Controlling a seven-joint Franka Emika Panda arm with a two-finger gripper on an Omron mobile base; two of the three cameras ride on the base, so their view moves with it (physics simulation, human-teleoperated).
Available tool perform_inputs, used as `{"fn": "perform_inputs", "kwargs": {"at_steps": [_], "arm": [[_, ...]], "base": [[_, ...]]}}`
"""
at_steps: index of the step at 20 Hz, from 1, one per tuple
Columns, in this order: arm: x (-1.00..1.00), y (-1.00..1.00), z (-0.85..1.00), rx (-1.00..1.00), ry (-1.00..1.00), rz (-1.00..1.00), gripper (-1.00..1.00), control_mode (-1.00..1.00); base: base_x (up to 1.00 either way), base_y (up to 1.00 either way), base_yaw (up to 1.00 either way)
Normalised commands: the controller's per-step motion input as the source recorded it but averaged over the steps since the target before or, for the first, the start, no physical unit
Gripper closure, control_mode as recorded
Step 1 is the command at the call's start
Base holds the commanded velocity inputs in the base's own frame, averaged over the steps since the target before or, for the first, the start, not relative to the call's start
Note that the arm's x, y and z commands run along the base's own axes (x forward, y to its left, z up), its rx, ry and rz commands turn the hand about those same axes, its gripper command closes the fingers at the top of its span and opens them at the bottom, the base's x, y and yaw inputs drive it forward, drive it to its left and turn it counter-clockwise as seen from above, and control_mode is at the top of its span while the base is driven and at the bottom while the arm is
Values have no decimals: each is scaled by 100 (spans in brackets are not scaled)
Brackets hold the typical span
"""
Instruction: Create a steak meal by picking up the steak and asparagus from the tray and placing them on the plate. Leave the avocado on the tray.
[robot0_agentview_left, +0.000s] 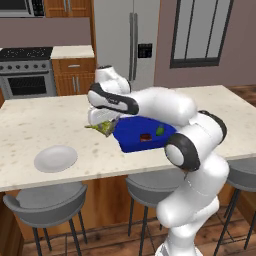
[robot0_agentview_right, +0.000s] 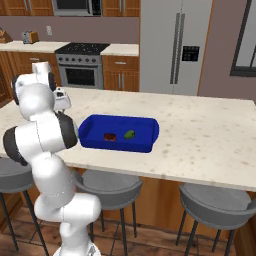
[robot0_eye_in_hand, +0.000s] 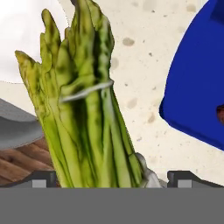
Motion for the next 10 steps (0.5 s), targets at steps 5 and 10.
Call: {"fn": "perform_inputs", "kwargs": {"at_steps": [5, 10], "arm": [[-82, 98, 4, 0, -13, 0, 100, -100], [-29, 92, 0, 0, -3, 0, 100, -100]], "base": [[0, 0, 0], [0, 0, 0]]}}
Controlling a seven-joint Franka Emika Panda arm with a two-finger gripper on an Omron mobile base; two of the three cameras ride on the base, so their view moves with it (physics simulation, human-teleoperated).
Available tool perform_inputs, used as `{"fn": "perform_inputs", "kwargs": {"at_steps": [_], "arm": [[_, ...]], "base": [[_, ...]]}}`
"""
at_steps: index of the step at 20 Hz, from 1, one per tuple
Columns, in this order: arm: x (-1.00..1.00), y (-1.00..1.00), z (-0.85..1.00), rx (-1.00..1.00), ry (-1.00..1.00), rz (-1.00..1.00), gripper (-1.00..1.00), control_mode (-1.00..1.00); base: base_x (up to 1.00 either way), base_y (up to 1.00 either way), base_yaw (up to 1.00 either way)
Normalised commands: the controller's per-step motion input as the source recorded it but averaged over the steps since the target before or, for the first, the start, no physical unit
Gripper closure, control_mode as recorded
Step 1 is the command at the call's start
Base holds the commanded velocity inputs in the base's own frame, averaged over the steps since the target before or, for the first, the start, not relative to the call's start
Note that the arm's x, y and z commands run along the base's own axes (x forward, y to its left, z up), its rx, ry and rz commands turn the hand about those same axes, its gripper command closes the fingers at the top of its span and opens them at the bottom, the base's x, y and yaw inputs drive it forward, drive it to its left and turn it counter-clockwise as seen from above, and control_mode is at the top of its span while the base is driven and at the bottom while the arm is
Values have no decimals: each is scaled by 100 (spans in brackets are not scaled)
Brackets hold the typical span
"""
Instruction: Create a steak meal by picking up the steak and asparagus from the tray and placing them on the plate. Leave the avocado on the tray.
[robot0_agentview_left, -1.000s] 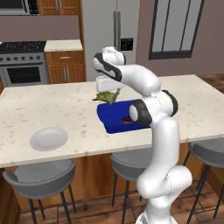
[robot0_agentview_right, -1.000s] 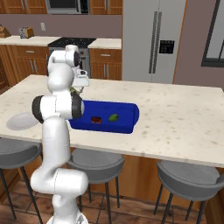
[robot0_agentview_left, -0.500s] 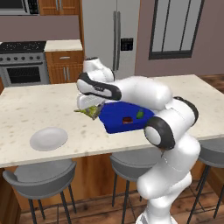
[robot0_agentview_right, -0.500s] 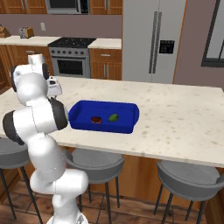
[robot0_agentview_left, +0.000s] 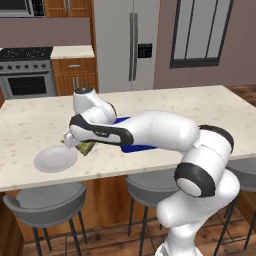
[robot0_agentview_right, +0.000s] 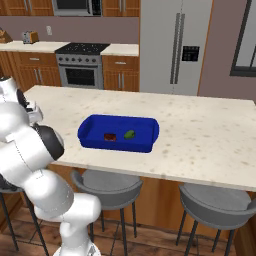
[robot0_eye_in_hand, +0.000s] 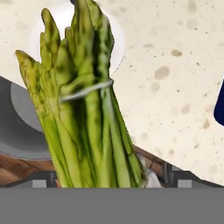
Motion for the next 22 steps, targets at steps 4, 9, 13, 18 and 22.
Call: {"fn": "perform_inputs", "kwargs": {"at_steps": [4, 9, 13, 18, 22], "arm": [[0, 77, -1, 0, 0, 0, 100, -100], [5, 65, -8, 0, 0, 0, 100, -100], [10, 40, -28, 0, 0, 0, 100, -100], [22, 16, -43, 0, 0, 0, 100, -100], [39, 6, -40, 0, 2, 0, 100, -100]], "base": [[0, 0, 0], [0, 0, 0], [0, 0, 0], [0, 0, 0], [0, 0, 0]]}}
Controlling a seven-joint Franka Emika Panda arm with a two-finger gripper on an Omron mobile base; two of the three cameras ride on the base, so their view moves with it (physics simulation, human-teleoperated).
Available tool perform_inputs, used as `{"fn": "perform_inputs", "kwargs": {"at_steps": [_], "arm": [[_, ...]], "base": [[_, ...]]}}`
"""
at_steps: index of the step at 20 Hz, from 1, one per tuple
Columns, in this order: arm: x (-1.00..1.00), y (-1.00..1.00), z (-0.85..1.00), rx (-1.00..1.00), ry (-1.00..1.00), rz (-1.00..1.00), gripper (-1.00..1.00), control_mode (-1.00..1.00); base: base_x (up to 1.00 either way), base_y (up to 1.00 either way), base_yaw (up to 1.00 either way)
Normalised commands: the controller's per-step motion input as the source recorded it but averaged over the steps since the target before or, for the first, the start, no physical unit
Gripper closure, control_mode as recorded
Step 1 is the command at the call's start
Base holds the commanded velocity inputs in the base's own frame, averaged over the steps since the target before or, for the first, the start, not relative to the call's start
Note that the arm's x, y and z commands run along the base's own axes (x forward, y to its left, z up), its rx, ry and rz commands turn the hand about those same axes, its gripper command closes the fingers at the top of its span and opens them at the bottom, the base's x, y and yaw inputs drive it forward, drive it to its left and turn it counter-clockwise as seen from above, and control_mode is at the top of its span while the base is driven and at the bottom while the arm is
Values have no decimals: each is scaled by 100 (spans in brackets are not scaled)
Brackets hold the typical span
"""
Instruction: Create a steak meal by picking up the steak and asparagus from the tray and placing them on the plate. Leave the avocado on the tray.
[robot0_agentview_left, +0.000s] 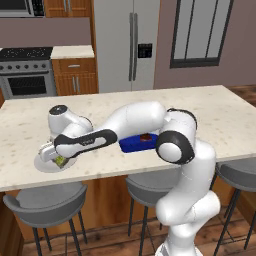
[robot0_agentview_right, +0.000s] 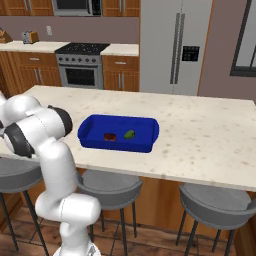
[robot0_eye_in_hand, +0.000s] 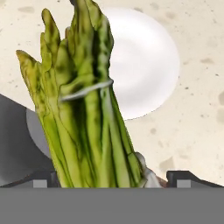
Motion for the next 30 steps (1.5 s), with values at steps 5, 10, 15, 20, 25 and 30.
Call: {"fn": "perform_inputs", "kwargs": {"at_steps": [5, 10, 15, 20, 25, 30], "arm": [[38, 12, -19, 0, 7, -1, 100, -100], [27, 23, -1, -4, 7, -4, 100, -100], [31, 17, -9, -2, 6, -4, 100, -100], [32, 11, -29, -1, 4, -2, 100, -100], [22, 8, -41, 0, 1, -1, 100, -100], [12, 4, -31, 0, 0, 0, 100, -100]], "base": [[0, 0, 0], [0, 0, 0], [0, 0, 0], [0, 0, 0], [0, 0, 0], [0, 0, 0]]}}
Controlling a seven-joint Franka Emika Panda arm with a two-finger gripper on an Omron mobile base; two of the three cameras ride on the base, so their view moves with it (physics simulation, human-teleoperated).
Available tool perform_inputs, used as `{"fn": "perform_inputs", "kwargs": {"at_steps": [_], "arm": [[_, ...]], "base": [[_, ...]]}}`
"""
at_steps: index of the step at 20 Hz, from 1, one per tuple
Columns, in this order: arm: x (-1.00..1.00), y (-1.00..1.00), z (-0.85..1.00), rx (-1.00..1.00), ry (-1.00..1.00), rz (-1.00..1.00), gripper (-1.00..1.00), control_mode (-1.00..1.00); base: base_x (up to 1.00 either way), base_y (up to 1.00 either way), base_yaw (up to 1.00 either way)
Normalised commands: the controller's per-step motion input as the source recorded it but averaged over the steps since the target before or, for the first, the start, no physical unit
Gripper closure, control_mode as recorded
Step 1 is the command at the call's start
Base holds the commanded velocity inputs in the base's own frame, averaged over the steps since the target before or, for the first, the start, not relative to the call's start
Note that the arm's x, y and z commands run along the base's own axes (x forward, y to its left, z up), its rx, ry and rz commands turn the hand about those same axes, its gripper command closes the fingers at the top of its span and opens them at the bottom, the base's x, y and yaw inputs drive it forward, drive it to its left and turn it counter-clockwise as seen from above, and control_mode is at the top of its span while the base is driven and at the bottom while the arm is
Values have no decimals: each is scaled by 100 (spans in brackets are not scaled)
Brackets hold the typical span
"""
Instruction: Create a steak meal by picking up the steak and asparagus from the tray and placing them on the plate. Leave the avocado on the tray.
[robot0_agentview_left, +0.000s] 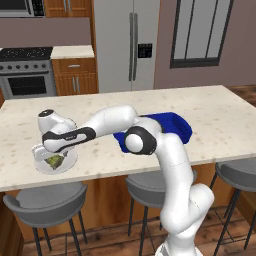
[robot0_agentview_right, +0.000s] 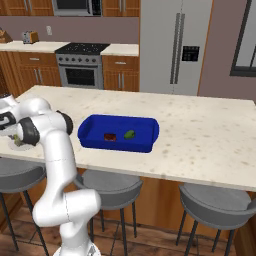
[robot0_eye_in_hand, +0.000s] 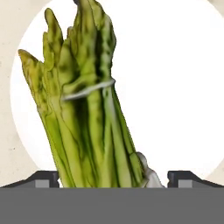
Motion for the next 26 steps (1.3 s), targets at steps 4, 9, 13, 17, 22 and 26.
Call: {"fn": "perform_inputs", "kwargs": {"at_steps": [4, 9, 13, 17, 22, 26], "arm": [[10, 3, -21, 0, 0, 0, -100, -100], [4, 0, -6, 0, 0, 0, -100, -100], [0, -11, 0, 0, 1, -4, -100, -100], [0, -16, 0, 0, 0, -5, -100, -100], [0, -12, 0, 0, 0, -6, -100, -100], [0, 0, 2, 0, 0, -1, -100, -100]], "base": [[0, 0, 0], [0, 0, 0], [0, 0, 0], [0, 0, 0], [0, 0, 0], [0, 0, 0]]}}
